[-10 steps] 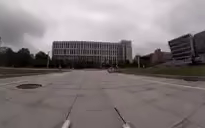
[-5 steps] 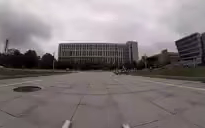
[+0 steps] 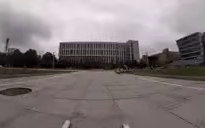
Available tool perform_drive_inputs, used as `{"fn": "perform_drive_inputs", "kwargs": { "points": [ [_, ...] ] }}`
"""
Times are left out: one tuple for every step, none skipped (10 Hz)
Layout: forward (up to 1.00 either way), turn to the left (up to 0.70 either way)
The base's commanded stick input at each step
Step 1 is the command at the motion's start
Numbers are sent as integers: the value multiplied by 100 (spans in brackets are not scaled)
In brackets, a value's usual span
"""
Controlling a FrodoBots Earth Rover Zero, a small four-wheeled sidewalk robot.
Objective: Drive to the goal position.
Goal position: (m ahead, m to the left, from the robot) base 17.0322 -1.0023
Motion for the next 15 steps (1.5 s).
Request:
{"fn": "perform_drive_inputs", "kwargs": {
  "points": [
    [100,0],
    [100,0],
    [100,0],
    [100,0],
    [100,0],
    [100,0],
    [100,0],
    [100,0],
    [100,0],
    [100,0],
    [100,0],
    [100,0],
    [100,0],
    [100,0],
    [100,0]
  ]
}}
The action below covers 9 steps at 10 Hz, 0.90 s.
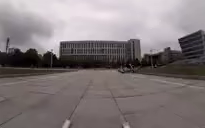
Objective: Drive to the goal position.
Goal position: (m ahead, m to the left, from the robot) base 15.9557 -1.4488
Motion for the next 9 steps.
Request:
{"fn": "perform_drive_inputs", "kwargs": {
  "points": [
    [100,0],
    [100,0],
    [100,0],
    [100,0],
    [100,0],
    [100,0],
    [100,0],
    [100,0],
    [100,0]
  ]
}}
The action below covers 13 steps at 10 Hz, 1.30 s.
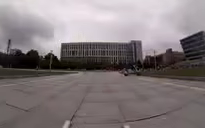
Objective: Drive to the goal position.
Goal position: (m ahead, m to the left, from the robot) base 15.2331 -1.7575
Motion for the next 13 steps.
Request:
{"fn": "perform_drive_inputs", "kwargs": {
  "points": [
    [100,0],
    [100,0],
    [100,0],
    [100,0],
    [100,0],
    [100,0],
    [100,0],
    [100,0],
    [100,0],
    [100,0],
    [100,0],
    [100,0],
    [100,0]
  ]
}}
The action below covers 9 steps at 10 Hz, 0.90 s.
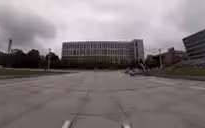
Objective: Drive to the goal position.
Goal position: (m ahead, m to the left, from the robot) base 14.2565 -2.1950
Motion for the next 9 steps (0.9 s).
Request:
{"fn": "perform_drive_inputs", "kwargs": {
  "points": [
    [100,0],
    [100,0],
    [100,0],
    [100,0],
    [100,0],
    [100,0],
    [100,0],
    [100,0],
    [100,0]
  ]
}}
